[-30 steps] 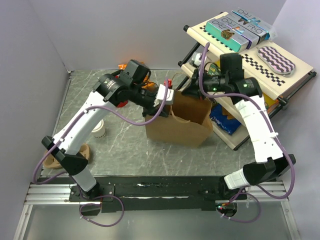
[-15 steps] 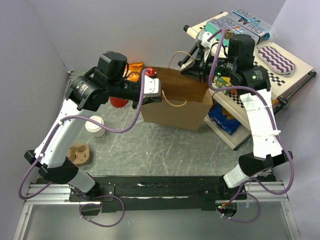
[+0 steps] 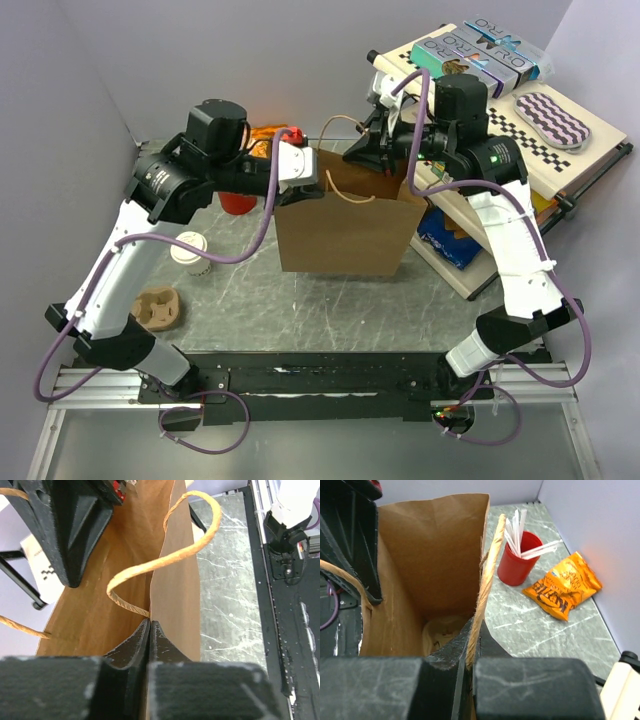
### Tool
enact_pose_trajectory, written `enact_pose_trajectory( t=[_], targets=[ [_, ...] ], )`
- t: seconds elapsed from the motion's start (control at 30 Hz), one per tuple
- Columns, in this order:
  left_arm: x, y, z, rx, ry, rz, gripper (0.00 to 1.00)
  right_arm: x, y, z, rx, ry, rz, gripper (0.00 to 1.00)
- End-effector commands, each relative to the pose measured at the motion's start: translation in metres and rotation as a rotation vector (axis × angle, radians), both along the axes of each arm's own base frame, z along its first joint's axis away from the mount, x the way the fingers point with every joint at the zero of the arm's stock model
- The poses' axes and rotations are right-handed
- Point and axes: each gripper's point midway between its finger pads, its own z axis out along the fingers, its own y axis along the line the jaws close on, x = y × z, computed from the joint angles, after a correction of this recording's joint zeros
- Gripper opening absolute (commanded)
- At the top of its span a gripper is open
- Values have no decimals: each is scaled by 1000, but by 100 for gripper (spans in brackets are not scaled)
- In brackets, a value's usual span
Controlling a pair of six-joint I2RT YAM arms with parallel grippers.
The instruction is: Pack the takeout coffee
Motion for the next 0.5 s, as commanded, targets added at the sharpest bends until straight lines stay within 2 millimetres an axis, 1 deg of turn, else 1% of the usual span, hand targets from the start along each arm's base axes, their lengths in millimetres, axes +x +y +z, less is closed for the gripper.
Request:
enact_pose_trajectory(
  t=[0.0,0.03,0.07,0.1,0.13,0.17,0.2,0.23,0.27,0.3,0.37,0.4,0.43,0.47],
  targets=[
    [-3,3,12,-61,-33,8,12,-3,-2,-14,-25,5,2,1],
    [0,2,-3,-39,-5,19,43,-2,-2,-20,-35,11,4,2],
    [5,3,-9,-36,8,43,61,1,-2,-35,-53,41,-1,4],
    [9,2,-23,-26,21,56,75,4,-2,-46,-65,61,-7,21],
    [11,2,-26,-30,27,71,92,9,-2,-67,-87,113,-22,34],
    [14,3,-29,-32,28,88,99,14,-3,-76,-100,126,-40,53],
    [15,5,-31,-40,32,104,99,17,-4,-83,-109,143,-52,59],
    [19,3,-21,-73,16,119,100,20,-5,-90,-118,158,-58,72],
    [23,7,-16,-92,30,143,100,22,-5,-90,-120,154,-62,85],
    [24,11,-1,-122,11,157,99,23,-6,-87,-114,141,-66,100],
    [35,20,22,-182,-10,206,99,24,-7,-78,-103,108,-74,100],
    [36,27,38,-219,-37,226,99,27,-7,-74,-97,84,-82,100],
    [40,35,49,-247,-50,257,99,29,-8,-73,-97,73,-89,100],
    [42,38,62,-281,-86,272,99,30,-8,-73,-96,68,-97,100]
  ],
)
